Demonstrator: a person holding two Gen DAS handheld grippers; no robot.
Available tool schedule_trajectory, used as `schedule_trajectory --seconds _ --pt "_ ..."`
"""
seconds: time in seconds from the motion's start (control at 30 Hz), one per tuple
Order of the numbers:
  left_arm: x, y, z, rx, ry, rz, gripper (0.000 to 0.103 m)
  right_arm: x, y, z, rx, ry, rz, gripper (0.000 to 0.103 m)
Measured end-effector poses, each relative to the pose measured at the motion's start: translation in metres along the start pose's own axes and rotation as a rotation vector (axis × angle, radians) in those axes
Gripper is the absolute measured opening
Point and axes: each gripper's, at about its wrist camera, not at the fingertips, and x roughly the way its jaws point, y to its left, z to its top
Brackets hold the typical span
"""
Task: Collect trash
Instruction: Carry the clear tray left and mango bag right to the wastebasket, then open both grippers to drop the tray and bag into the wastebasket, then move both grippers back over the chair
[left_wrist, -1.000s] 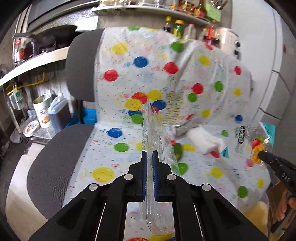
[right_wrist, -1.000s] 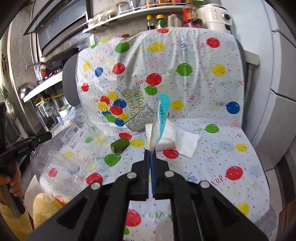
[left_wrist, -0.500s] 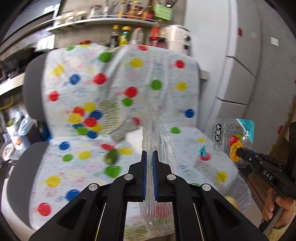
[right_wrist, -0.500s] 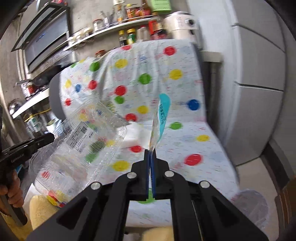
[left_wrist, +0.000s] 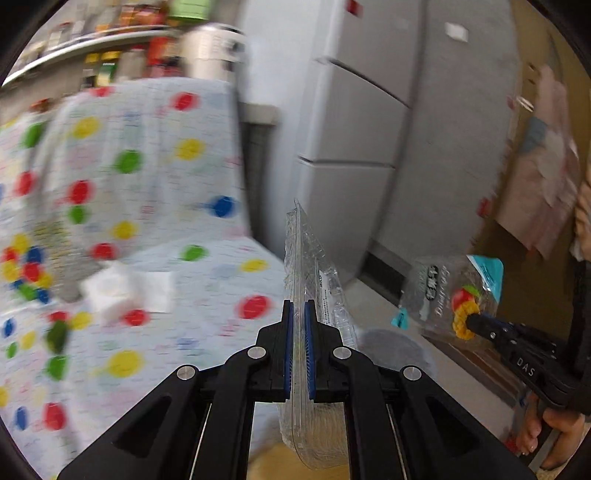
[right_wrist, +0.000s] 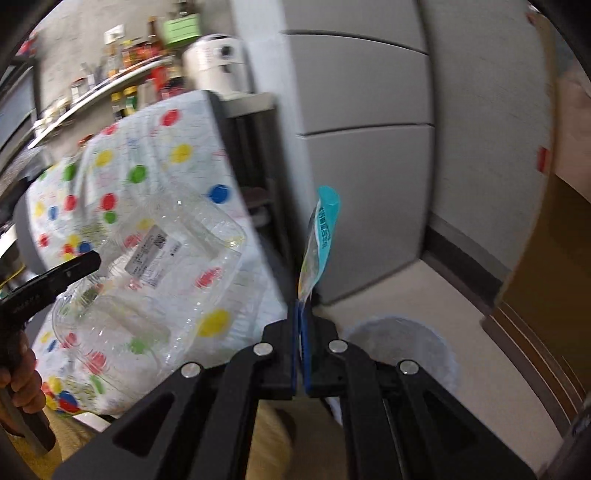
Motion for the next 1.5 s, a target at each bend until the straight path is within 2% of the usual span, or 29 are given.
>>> schedule_trajectory --seconds 0.07,0.17,0.4,0.6,0.73,0.83,0.9,0.97,1.0,1.03,1.07,1.2,1.43,1.47,1.5 --pt "0.021 -0.023 -0.004 0.032 0.036 -0.053 0.006 0.001 -0.019 -0.007 0.027 0.014 -0.034 0.002" --pt "0.055 -0.053 -0.013 0.065 0.09 -0.093 0.006 0.006 -0.052 -0.024 0.077 0.054 -0.091 0.002" --pt "0.127 -0.1 -0.036 0.13 0.214 -0.109 0.006 0.042 -0.102 -0.059 0.147 0.19 -0.167 0.002" --pt "0.175 -0.118 -0.045 0.15 0.306 -0.136 0.006 0.09 -0.125 -0.075 0.178 0.293 -0.207 0.002" --pt "0.197 -0.124 -0.053 0.161 0.363 -0.124 0.006 0.113 -0.133 -0.082 0.22 0.333 -0.209 0.002" --pt "0.21 -0.129 -0.053 0.156 0.402 -0.145 0.006 0.124 -0.137 -0.085 0.235 0.352 -0.198 0.002" --pt "0.217 -0.135 -0.052 0.173 0.425 -0.155 0.011 0.129 -0.139 -0.085 0.252 0.354 -0.186 0.003" --pt "0.221 -0.138 -0.051 0.184 0.427 -0.16 0.014 0.129 -0.139 -0.082 0.261 0.358 -0.185 0.009" --pt "0.22 -0.139 -0.051 0.186 0.426 -0.159 0.027 0.128 -0.142 -0.08 0.26 0.358 -0.185 0.026" --pt "0.22 -0.139 -0.051 0.186 0.425 -0.157 0.035 0.124 -0.145 -0.078 0.257 0.347 -0.186 0.043" --pt "0.217 -0.137 -0.051 0.181 0.417 -0.161 0.045 0.121 -0.145 -0.076 0.249 0.334 -0.192 0.044" --pt "0.207 -0.128 -0.047 0.157 0.387 -0.155 0.056 0.104 -0.145 -0.067 0.248 0.3 -0.189 0.044" --pt "0.172 -0.101 -0.038 0.142 0.332 -0.093 0.062 0.053 -0.124 -0.043 0.204 0.197 -0.188 0.044" --pt "0.162 -0.095 -0.036 0.137 0.314 -0.081 0.07 0.045 -0.117 -0.039 0.193 0.18 -0.191 0.045" --pt "0.151 -0.089 -0.034 0.133 0.291 -0.073 0.079 0.039 -0.112 -0.036 0.186 0.163 -0.198 0.054"
